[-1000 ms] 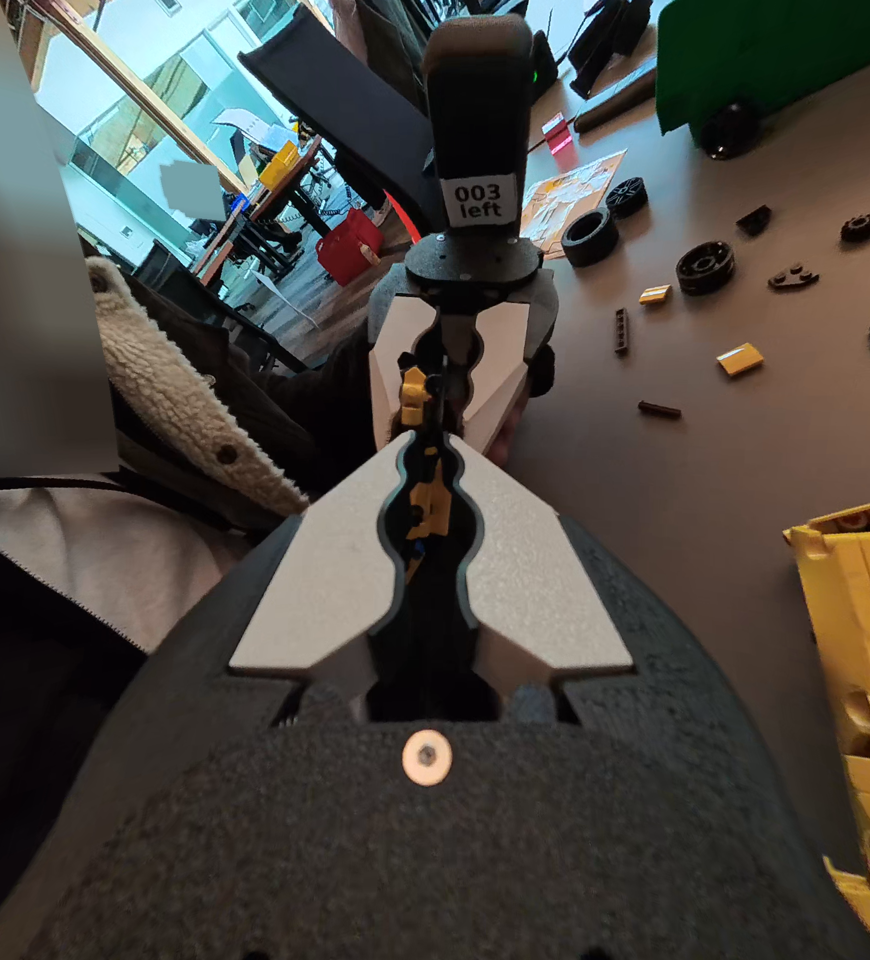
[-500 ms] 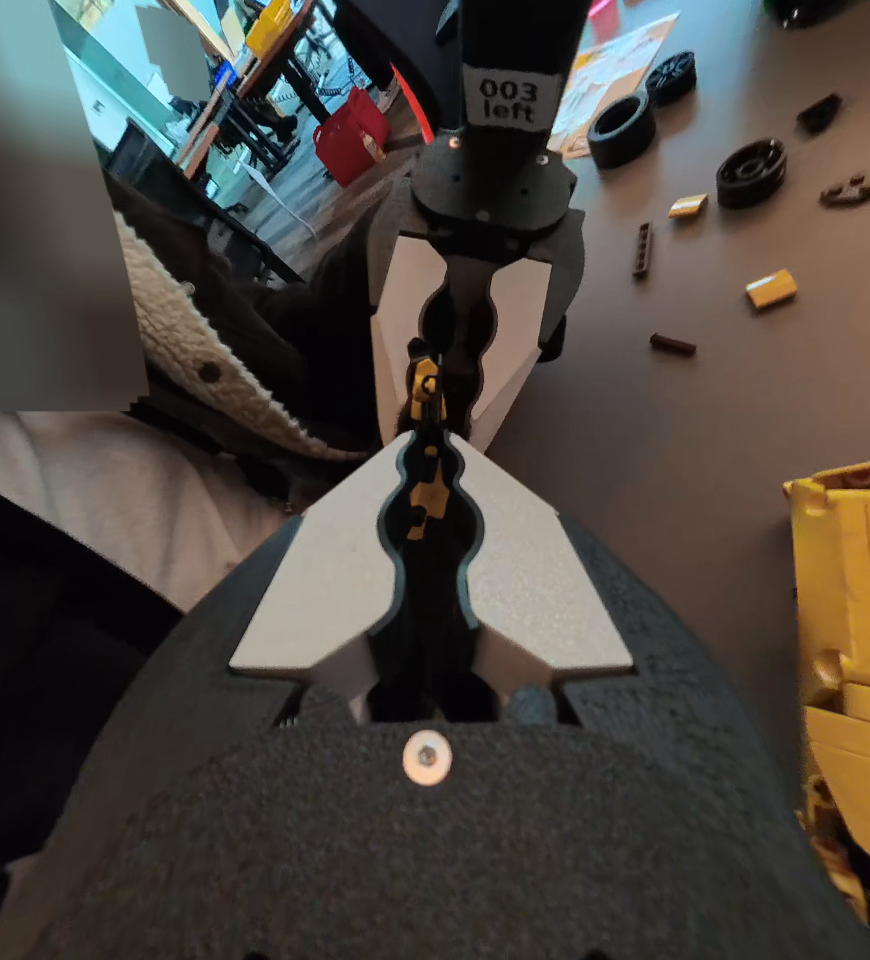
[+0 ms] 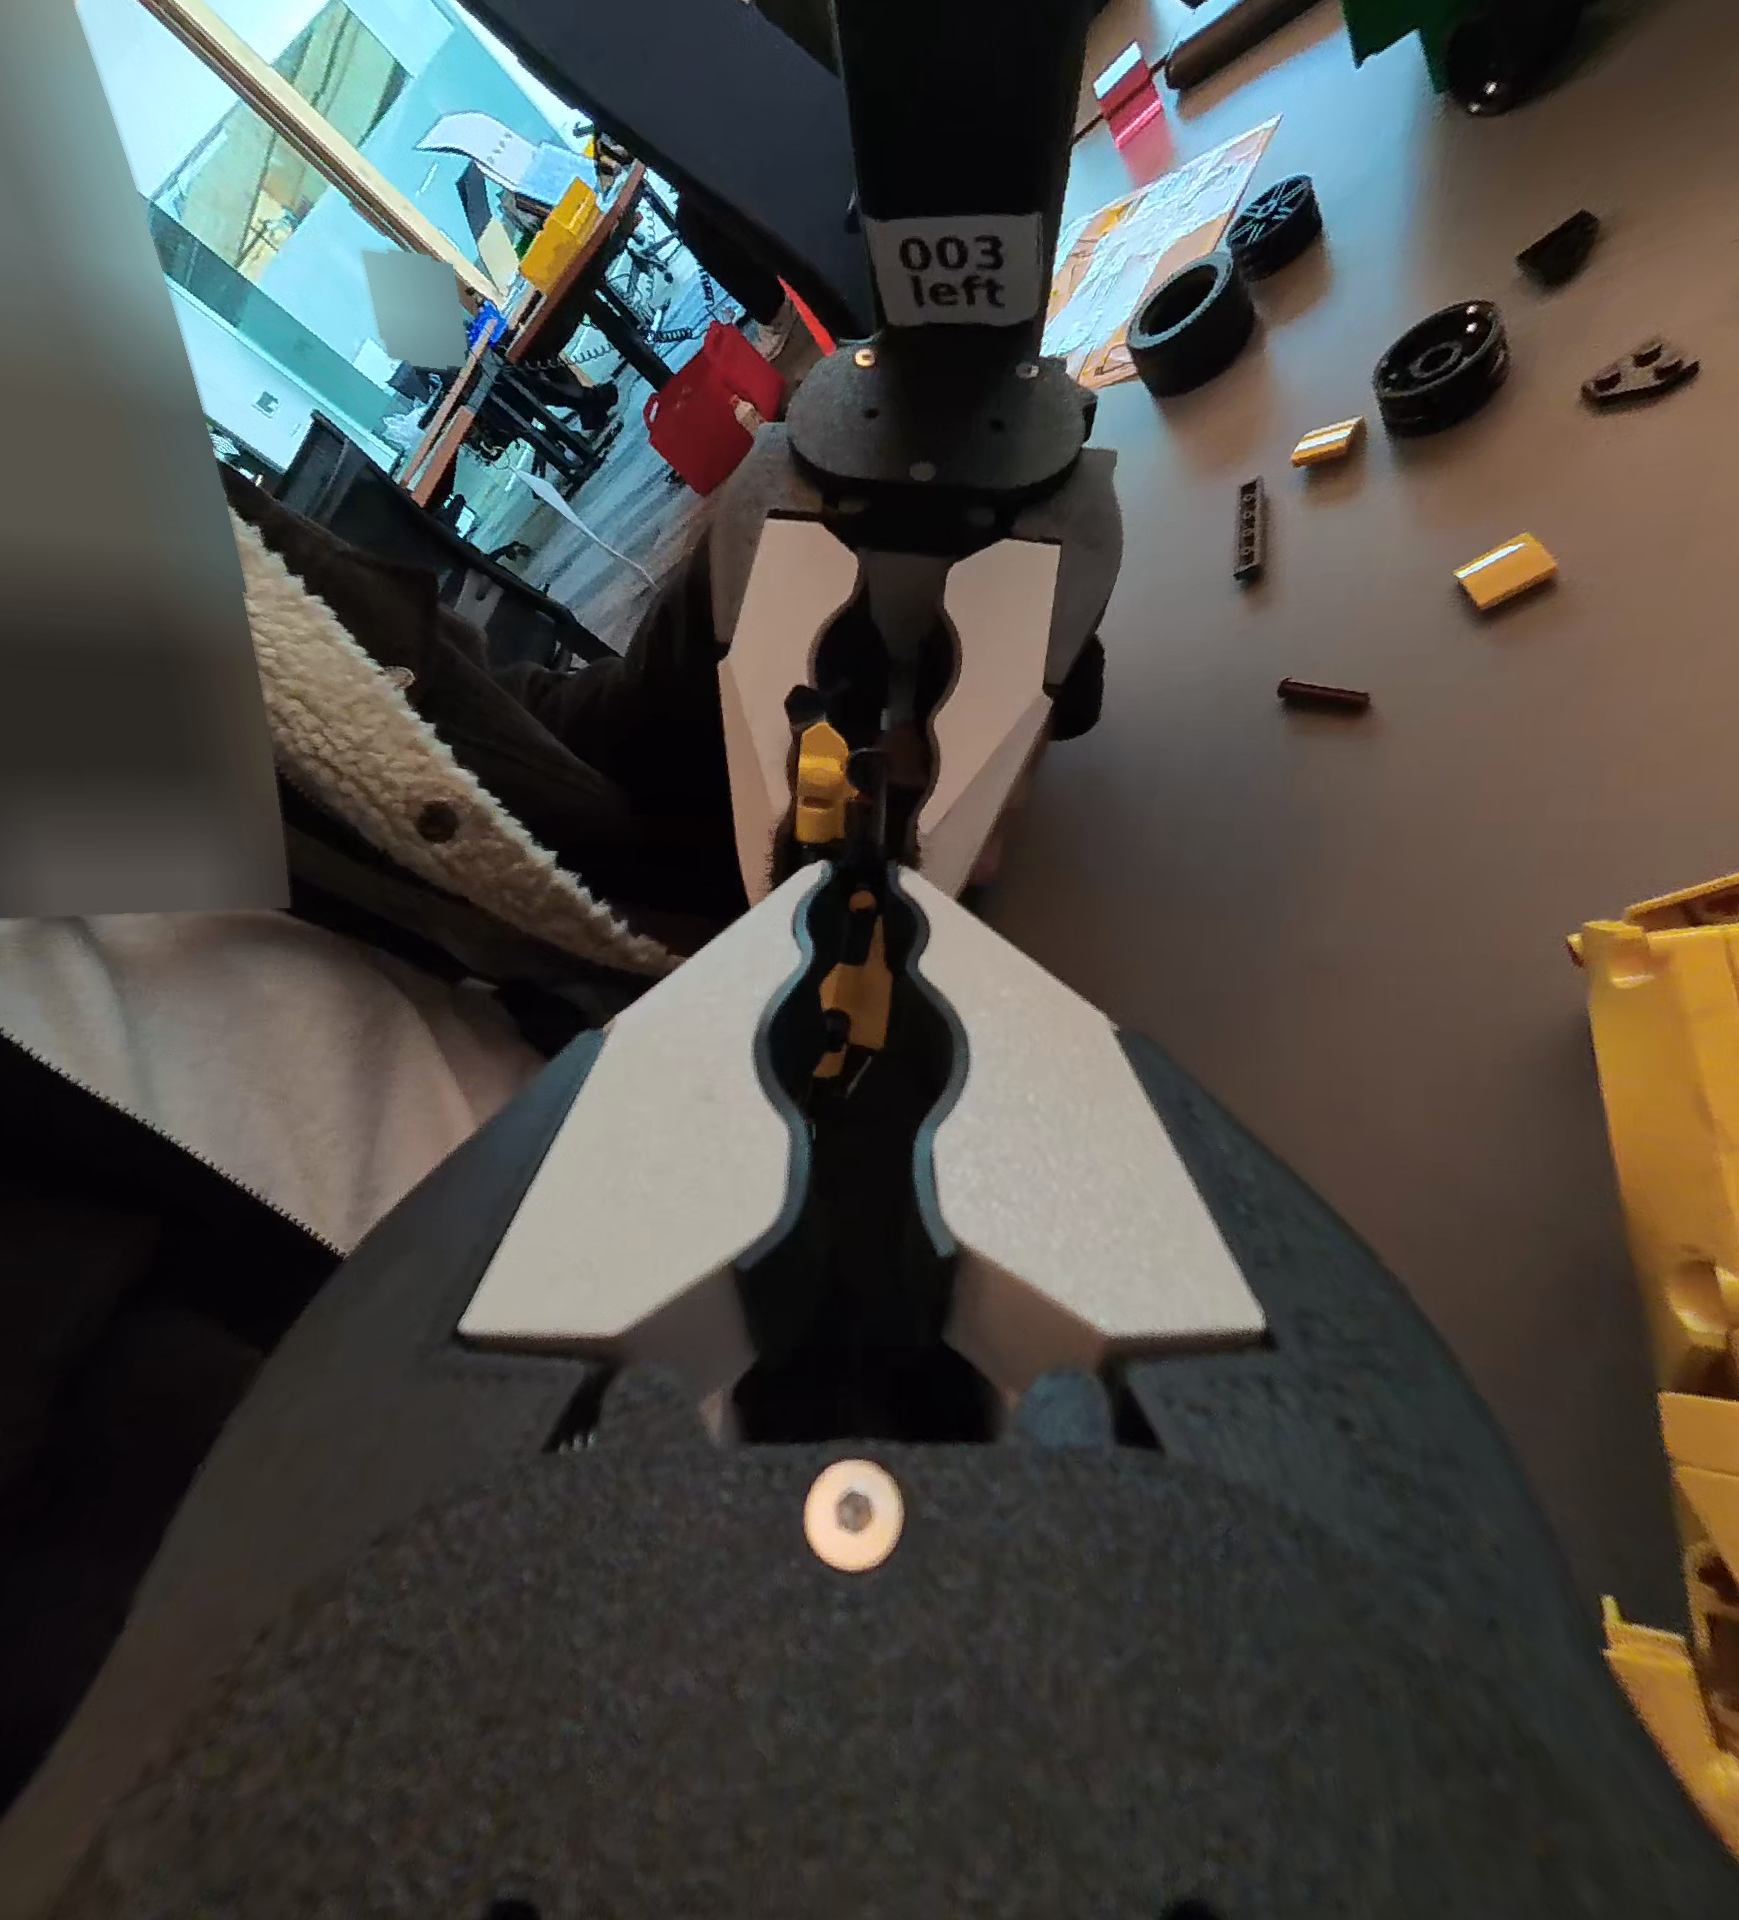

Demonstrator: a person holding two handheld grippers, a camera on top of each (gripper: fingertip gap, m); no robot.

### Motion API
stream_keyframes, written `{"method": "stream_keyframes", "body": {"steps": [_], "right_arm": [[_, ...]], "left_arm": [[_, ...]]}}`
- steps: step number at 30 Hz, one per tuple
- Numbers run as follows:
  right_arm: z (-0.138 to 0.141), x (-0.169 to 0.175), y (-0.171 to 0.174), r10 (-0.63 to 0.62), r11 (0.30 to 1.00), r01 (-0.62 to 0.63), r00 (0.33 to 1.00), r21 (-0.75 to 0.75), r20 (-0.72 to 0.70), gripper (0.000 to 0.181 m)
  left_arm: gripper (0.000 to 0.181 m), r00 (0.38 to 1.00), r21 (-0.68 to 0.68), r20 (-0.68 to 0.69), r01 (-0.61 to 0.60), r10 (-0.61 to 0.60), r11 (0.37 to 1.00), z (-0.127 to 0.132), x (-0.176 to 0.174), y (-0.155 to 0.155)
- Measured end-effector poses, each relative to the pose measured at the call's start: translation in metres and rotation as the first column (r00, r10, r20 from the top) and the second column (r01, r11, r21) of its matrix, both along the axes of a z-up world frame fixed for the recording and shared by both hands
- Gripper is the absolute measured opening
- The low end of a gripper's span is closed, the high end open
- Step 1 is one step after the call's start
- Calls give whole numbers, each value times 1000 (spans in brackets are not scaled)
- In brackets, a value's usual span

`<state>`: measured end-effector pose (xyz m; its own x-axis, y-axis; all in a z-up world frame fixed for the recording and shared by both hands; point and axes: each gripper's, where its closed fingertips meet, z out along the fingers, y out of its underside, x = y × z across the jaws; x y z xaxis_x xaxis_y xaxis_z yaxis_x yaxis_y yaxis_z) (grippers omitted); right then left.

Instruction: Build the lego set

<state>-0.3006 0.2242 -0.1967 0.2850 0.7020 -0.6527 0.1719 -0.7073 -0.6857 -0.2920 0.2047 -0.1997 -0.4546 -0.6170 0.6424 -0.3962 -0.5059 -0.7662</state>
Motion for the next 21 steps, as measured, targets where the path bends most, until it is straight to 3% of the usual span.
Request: {"method": "stream_keyframes", "body": {"steps": [21], "right_arm": [[0, 0, 3, -51, 993, 34, 988, -111, -147, 7]], "left_arm": [[22, 1000, -15, -11, -2, 2, 1000, -1, 1, 1]]}}
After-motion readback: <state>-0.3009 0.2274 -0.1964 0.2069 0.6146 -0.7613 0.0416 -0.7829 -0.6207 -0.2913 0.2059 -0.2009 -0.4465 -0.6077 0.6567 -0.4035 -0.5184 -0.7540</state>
